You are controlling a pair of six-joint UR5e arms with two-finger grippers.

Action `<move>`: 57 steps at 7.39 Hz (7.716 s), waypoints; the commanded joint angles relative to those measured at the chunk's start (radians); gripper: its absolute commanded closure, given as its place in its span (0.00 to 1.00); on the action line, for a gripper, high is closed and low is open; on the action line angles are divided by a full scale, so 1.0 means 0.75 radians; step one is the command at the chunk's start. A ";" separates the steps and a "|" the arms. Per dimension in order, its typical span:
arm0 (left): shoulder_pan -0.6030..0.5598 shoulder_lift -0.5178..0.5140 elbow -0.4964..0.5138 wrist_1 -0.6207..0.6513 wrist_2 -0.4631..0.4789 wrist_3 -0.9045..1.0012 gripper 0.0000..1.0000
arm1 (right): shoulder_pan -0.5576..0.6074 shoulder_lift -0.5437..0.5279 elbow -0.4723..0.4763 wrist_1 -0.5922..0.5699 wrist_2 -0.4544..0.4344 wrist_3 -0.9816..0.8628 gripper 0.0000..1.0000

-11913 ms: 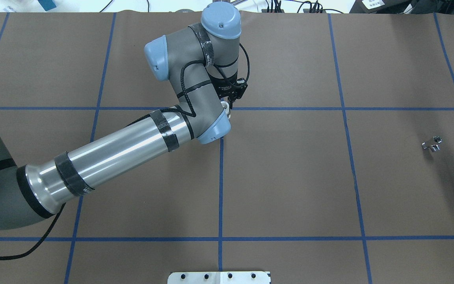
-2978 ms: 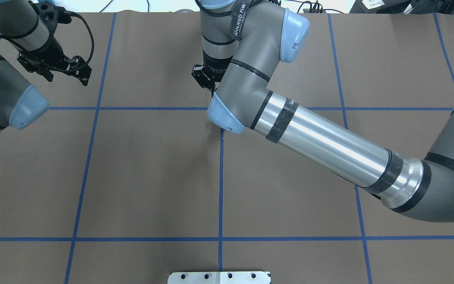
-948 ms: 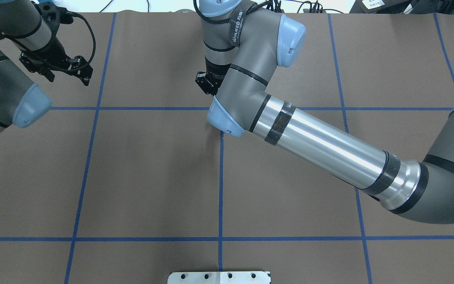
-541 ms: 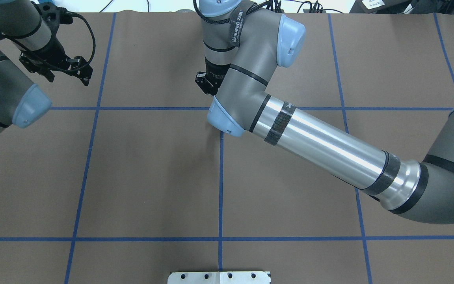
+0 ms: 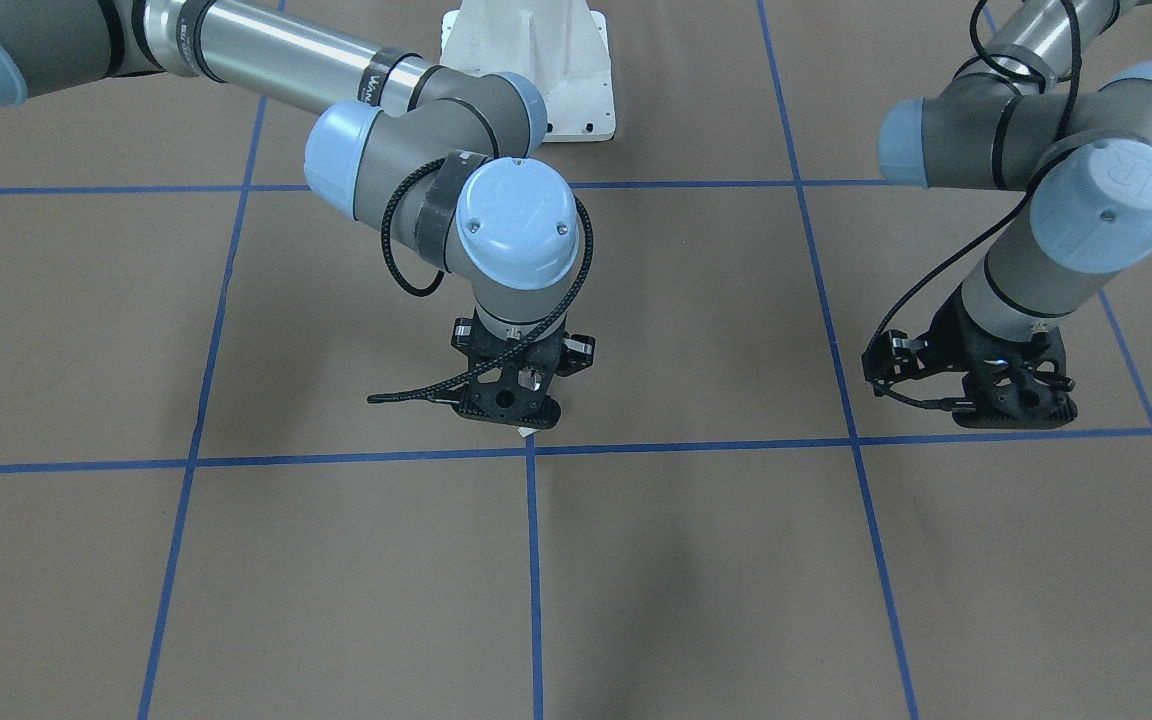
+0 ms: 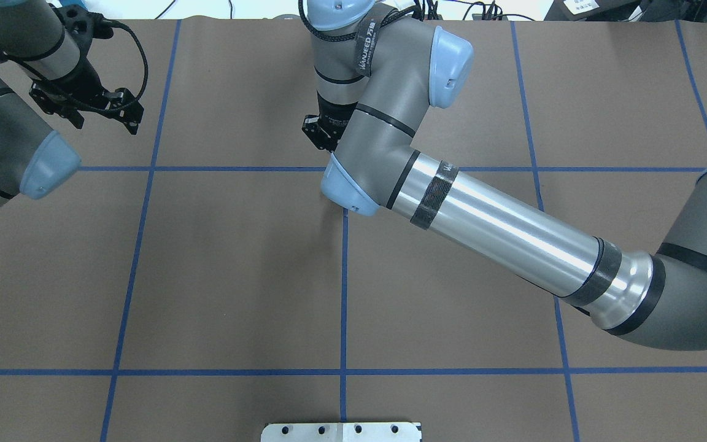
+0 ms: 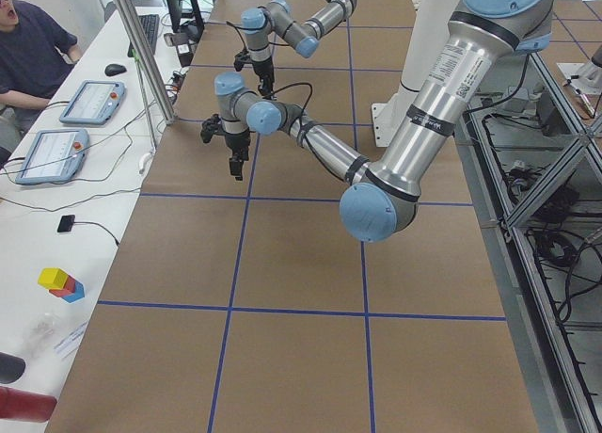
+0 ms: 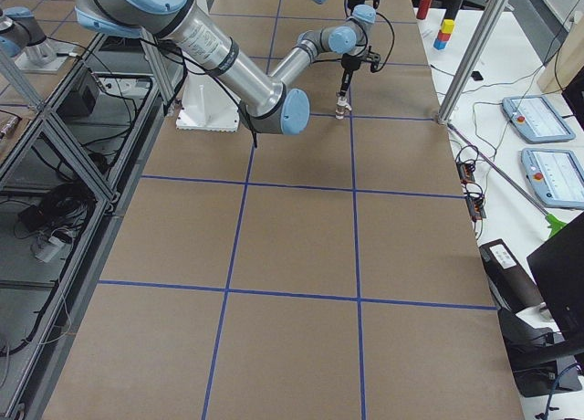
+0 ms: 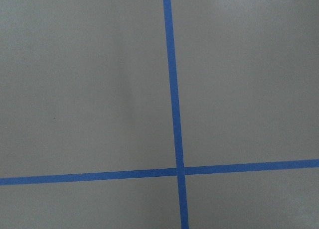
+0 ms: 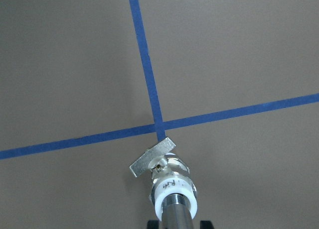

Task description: Assemble PPR valve and pipe with both arms

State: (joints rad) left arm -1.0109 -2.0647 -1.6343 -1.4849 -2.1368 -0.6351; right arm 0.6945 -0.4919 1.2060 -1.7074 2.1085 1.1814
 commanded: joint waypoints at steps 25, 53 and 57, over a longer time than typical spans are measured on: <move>-0.006 0.000 0.005 -0.002 0.000 -0.014 0.00 | -0.004 -0.003 -0.043 0.078 -0.011 -0.013 0.00; -0.695 0.474 0.199 -0.229 -0.168 0.789 0.00 | 1.084 -1.281 0.508 0.085 0.322 -1.332 0.00; -0.695 0.475 0.203 -0.229 -0.168 0.789 0.00 | 1.095 -1.379 0.572 0.053 0.306 -1.340 0.00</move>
State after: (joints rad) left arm -1.5324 -1.7089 -1.4830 -1.6569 -2.2626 -0.0430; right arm 1.5151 -1.5067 1.6366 -1.6690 2.3400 0.1822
